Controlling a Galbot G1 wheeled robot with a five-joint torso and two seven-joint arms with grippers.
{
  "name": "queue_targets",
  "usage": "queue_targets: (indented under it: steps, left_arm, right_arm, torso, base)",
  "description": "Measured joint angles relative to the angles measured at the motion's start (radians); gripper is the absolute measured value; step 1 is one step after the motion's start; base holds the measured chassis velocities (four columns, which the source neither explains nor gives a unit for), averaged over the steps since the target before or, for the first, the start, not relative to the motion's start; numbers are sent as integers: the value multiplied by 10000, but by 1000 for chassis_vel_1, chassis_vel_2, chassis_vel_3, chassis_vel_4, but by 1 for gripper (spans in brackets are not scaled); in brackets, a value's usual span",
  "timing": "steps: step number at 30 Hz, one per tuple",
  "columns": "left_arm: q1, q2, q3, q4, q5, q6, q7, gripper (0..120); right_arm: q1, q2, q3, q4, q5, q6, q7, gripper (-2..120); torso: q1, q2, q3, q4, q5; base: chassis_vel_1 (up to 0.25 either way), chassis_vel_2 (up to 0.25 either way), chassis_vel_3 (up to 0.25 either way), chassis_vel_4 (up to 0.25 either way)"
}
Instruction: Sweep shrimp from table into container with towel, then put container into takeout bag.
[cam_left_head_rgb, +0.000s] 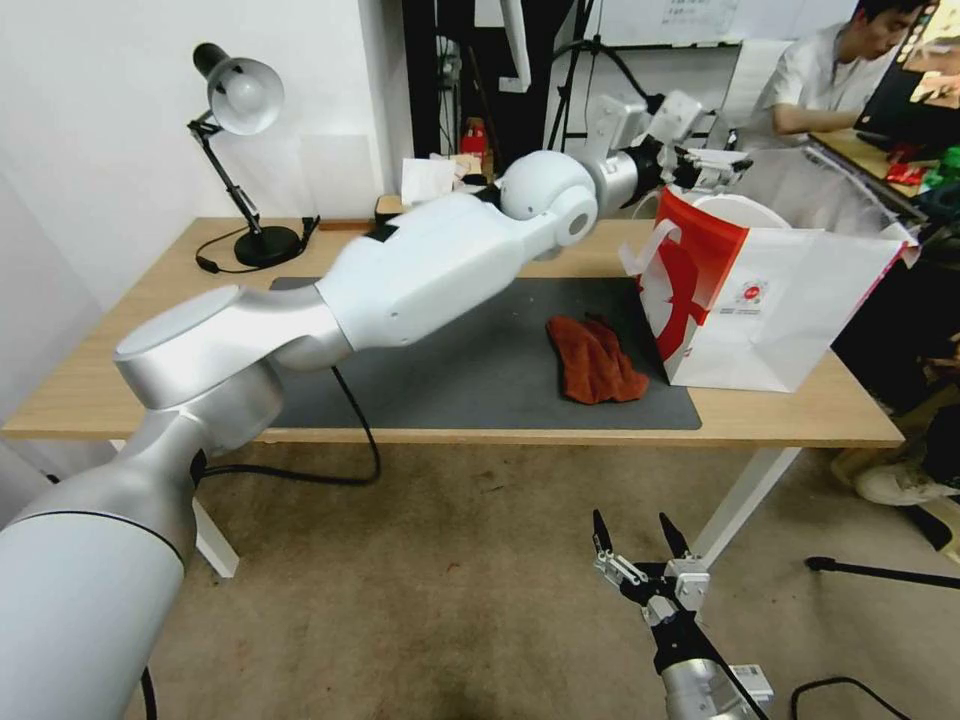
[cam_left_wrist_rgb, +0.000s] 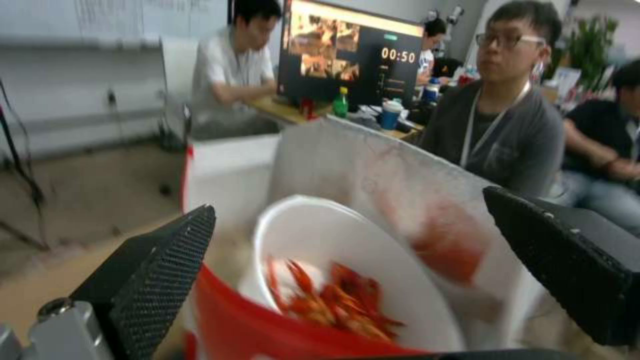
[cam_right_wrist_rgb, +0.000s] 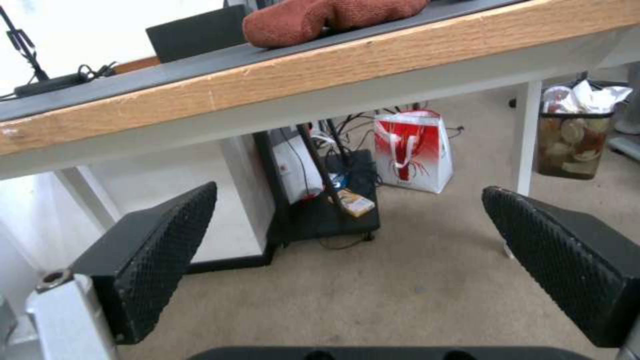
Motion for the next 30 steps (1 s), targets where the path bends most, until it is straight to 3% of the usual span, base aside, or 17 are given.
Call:
queue_targets:
  steps: [3, 8, 11, 12, 14, 15, 17, 18, 20, 22, 24, 28, 29, 30]
  left_arm:
    - [378, 339, -190, -555, -416, 114, -307, 100]
    - [847, 956, -179, -1333, -181, -136, -335, 100]
    - [1562, 1783, -314, -2178, 391, -377, -293, 100]
    - [1562, 1783, -314, -2178, 391, -377, -293, 100]
    - [2178, 2514, -560, -2796, 825, -585, -239, 100]
    - [2178, 2514, -560, -2796, 825, -585, -239, 100]
    - [2701, 3089, -837, -3348, 1081, -676, -169, 100]
    - [2701, 3089, -837, -3348, 1081, -676, -169, 100]
    - [3492, 3748, -1297, -4162, 1462, -766, 31, 100]
    - [3773, 3956, -1474, -4421, 1642, -790, 107, 100]
    - [4663, 4465, -2030, -5069, 2137, -858, 348, 100]
    - [4934, 4580, -2230, -5237, 2253, -864, 394, 100]
    - [5649, 4801, -2819, -5643, 2550, -897, 455, 100]
    - [6957, 5014, -3771, -6244, 3068, -929, 568, 100]
  right_arm:
    - [-6, -84, 1, 5, 37, 0, -5, 100]
    - [-7, -155, 4, 63, 65, 0, -13, 100]
    - [26, -178, 11, 69, 127, 0, -16, 100]
    - [26, -178, 11, 69, 127, 0, -16, 100]
    - [82, -180, 16, 80, 179, 1, -18, 100]
    - [82, -180, 16, 80, 179, 1, -18, 100]
    - [137, -180, 14, 86, 207, 2, -23, 100]
    - [137, -180, 14, 86, 207, 2, -23, 100]
    - [245, -187, 23, 94, 234, 5, -27, 100]
    - [269, -192, 34, 117, 246, 6, -27, 100]
    - [280, -213, 74, 239, 253, 12, -28, 100]
    - [264, -222, 79, 284, 252, 15, -30, 100]
    - [207, -235, 78, 376, 235, 37, -46, 100]
    - [153, -258, 78, 466, 204, 65, -70, 100]
  torso:
    - [0, 0, 1, 0, -1]
    - [2, 0, 0, 1, -4]
    - [2, 0, 1, 0, -4]
    - [2, 0, 1, 0, -4]
    - [2, 0, 0, 2, -5]
    - [2, 0, 0, 2, -5]
    - [1, 0, 1, 1, -6]
    - [1, 0, 1, 1, -6]
    - [1, 0, 0, 2, -5]
    - [0, 0, 0, 2, -6]
    - [1, 0, 0, 2, -4]
    - [1, 0, 1, 2, -7]
    - [1, 1, 0, 3, -2]
    - [0, 1, 0, -1, -4]
  base:
    - [0, 0, 0, 0]
    - [0, 0, 0, 0]
    - [0, 0, 0, 0]
    - [0, 0, 0, 0]
    - [0, 0, 0, 0]
    - [0, 0, 0, 0]
    - [0, 0, 0, 0]
    - [0, 0, 0, 0]
    - [0, 0, 0, 0]
    - [0, 0, 0, 0]
    - [0, 0, 0, 0]
    - [0, 0, 0, 0]
    - [0, 0, 0, 0]
    - [0, 0, 0, 0]
